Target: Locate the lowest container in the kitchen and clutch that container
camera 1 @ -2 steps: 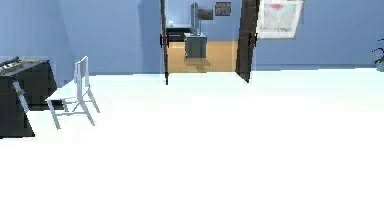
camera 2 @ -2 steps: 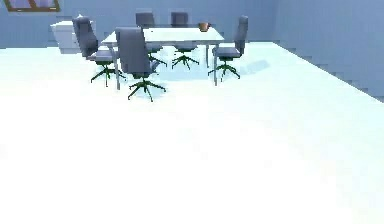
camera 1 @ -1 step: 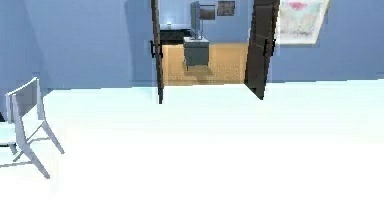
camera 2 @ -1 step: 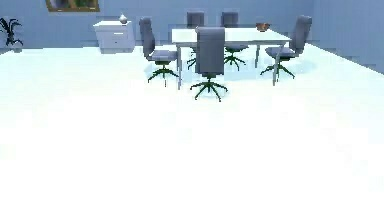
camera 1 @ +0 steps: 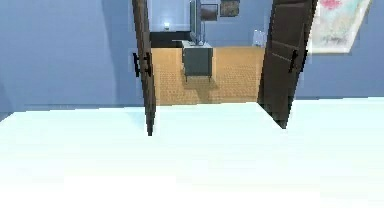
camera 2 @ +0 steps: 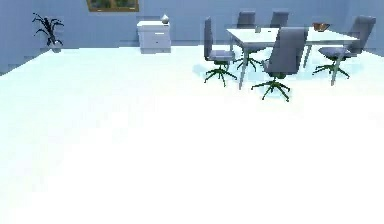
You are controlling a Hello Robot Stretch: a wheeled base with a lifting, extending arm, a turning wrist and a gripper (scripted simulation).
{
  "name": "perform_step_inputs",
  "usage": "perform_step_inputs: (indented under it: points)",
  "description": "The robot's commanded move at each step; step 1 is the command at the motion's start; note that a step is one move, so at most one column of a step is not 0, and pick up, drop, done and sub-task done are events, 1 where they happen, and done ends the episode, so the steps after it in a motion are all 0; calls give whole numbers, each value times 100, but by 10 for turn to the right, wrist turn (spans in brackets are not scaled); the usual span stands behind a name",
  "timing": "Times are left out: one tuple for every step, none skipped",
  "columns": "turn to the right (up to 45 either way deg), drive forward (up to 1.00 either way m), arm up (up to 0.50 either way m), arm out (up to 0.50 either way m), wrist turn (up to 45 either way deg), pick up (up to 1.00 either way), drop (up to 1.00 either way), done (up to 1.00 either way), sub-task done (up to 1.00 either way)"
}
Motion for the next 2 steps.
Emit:
perform_step_inputs:
  points:
    - [0,100,0,0,0,0,0,0,0]
    - [0,100,0,0,0,0,0,0,0]
